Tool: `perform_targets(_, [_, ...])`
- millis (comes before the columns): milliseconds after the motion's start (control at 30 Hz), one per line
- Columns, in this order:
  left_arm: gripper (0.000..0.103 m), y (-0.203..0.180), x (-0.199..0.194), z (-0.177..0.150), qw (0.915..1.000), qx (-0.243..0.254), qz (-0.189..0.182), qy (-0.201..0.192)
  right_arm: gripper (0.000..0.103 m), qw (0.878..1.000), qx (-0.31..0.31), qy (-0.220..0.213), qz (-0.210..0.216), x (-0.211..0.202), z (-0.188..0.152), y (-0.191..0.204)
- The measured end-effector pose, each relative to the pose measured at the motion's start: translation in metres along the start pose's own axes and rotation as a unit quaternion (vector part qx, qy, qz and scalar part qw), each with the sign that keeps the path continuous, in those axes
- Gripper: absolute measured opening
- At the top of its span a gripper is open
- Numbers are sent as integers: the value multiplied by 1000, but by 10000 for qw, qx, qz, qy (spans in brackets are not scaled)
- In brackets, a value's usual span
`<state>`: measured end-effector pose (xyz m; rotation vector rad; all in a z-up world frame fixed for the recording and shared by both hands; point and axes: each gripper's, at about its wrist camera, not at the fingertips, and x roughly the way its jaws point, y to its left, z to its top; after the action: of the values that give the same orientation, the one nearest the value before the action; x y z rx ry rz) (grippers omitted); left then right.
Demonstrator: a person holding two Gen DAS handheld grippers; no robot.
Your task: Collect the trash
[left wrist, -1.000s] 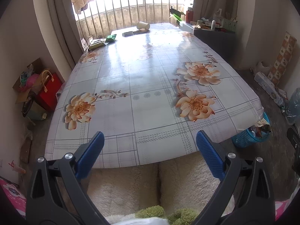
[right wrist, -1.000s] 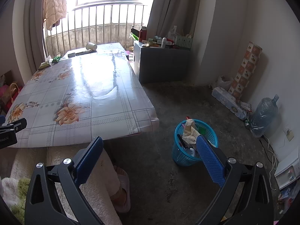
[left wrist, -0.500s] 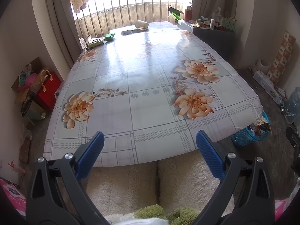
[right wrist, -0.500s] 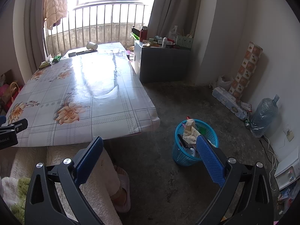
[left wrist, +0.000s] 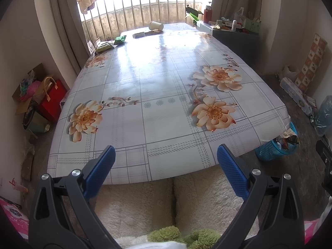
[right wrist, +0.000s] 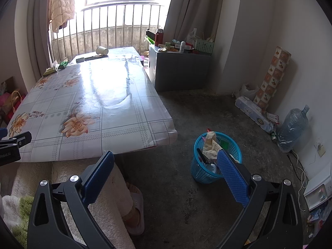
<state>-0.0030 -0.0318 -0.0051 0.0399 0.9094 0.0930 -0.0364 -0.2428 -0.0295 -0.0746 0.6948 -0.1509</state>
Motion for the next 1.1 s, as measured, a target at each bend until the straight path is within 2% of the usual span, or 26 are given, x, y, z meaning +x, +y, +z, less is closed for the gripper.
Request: perform_targets(1100, [94, -1, 3, 2, 10000, 33, -75, 56, 97, 10000, -14, 7, 33, 1, -1, -1])
